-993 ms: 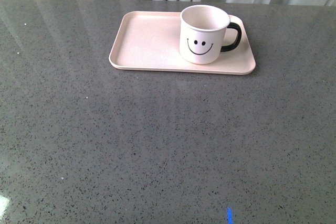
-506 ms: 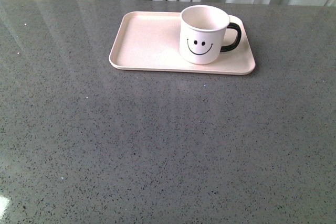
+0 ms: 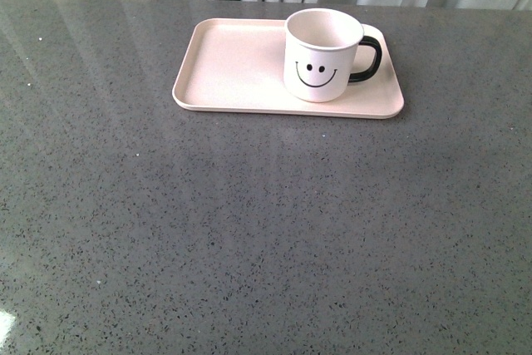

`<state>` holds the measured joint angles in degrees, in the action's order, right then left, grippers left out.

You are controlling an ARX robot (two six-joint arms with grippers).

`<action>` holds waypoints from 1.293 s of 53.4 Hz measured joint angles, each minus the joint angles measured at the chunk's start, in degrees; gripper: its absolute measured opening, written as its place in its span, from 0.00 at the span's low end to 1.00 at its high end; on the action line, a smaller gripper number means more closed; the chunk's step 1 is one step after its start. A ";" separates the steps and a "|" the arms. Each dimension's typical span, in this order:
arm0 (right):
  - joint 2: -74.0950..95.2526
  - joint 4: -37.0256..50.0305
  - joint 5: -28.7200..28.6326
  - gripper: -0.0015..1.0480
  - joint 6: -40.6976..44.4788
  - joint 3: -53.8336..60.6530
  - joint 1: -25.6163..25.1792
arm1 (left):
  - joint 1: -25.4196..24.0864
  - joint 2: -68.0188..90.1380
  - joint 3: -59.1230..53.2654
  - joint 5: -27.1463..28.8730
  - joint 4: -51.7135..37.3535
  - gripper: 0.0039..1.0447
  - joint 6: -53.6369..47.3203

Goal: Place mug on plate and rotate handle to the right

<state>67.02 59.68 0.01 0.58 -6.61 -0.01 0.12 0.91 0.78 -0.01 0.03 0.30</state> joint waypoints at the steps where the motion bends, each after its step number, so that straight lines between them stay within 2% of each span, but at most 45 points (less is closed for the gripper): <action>1: -0.90 -0.59 0.00 0.02 0.00 0.37 0.00 | 0.00 0.00 0.00 0.00 0.00 0.91 0.00; 34: -31.85 -25.35 0.00 0.02 0.00 5.51 0.00 | 0.00 0.00 0.00 0.00 0.00 0.91 0.00; 69: -51.69 -44.28 0.00 0.02 0.00 5.53 0.00 | 0.00 0.00 0.00 0.00 0.00 0.91 0.00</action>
<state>15.33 15.40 0.01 0.58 -1.08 -0.01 0.12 0.91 0.78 -0.01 0.03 0.30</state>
